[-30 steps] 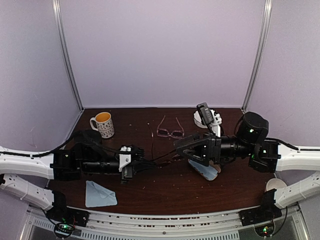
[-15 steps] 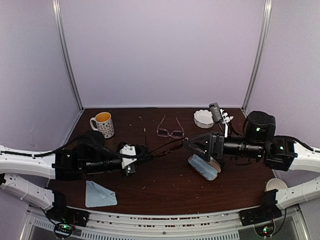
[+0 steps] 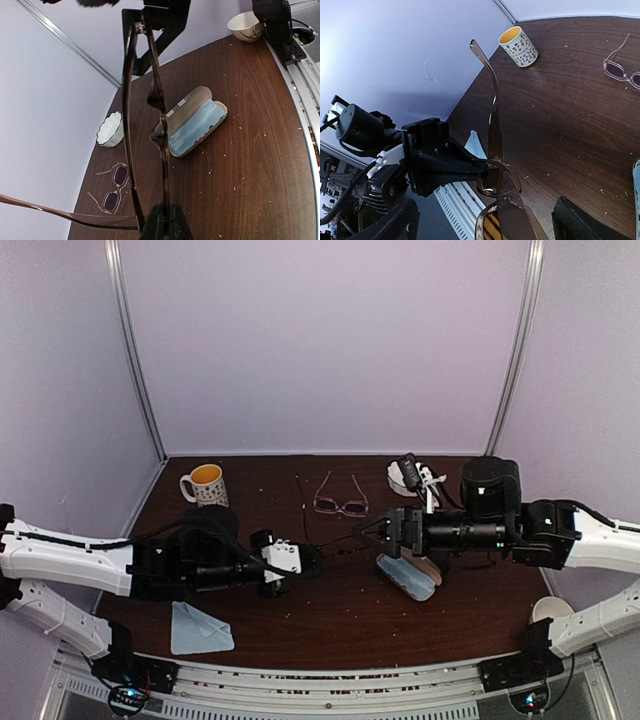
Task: Organize the sunglasses
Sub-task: Fold the right temple of the sunglasses with the sunglasses, then pass from the left arm to the right
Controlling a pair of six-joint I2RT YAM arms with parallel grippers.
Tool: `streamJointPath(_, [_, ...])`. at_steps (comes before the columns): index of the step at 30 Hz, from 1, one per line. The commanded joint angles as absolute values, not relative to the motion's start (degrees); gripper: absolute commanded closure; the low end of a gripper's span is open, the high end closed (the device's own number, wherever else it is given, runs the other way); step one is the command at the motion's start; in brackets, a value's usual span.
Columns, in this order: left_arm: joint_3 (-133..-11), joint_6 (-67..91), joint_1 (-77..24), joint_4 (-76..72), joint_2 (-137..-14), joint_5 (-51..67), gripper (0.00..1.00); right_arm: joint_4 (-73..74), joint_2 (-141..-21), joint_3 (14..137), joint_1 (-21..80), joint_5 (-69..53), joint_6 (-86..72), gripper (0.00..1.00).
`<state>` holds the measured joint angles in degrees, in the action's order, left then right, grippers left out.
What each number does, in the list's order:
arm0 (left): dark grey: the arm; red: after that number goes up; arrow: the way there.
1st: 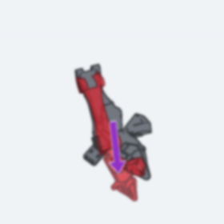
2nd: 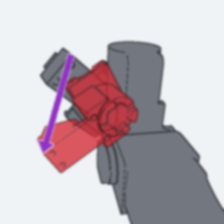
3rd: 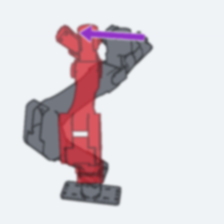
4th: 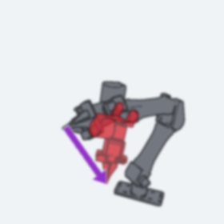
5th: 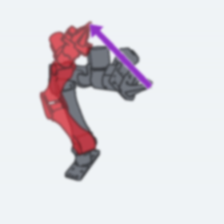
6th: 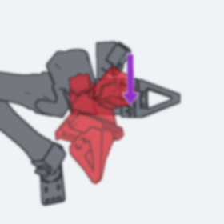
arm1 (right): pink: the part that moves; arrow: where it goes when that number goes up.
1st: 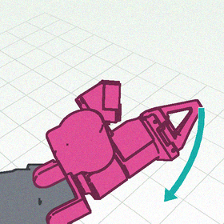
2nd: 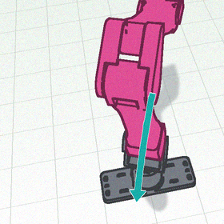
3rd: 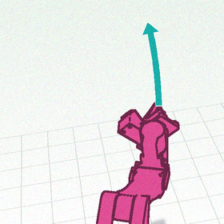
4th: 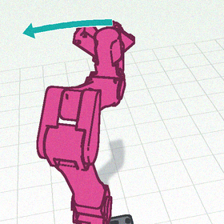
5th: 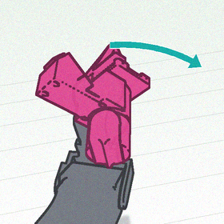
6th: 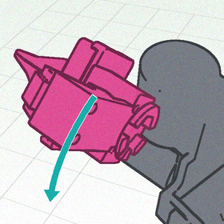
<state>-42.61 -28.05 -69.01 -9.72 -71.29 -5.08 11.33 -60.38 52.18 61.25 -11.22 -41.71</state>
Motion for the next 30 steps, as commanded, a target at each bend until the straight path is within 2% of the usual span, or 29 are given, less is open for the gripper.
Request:
streamJointPath(1, [-45.00,-29.75,-69.82,-12.12,-72.36,-5.98,1.00,12.50,-62.22,54.14,60.92,-12.01,-41.72,0.08])
streamJointPath(19, [-45.50,-30.71,-69.96,-11.59,-73.94,-5.87,1.00,12.48,-64.45,52.48,58.86,-20.63,-41.66,0.29])
streamJointPath(30, [-46.52,-29.07,-69.96,-11.18,-74.90,-7.34,1.00,13.30,-64.74,51.81,58.72,-19.39,-41.04,0.27])
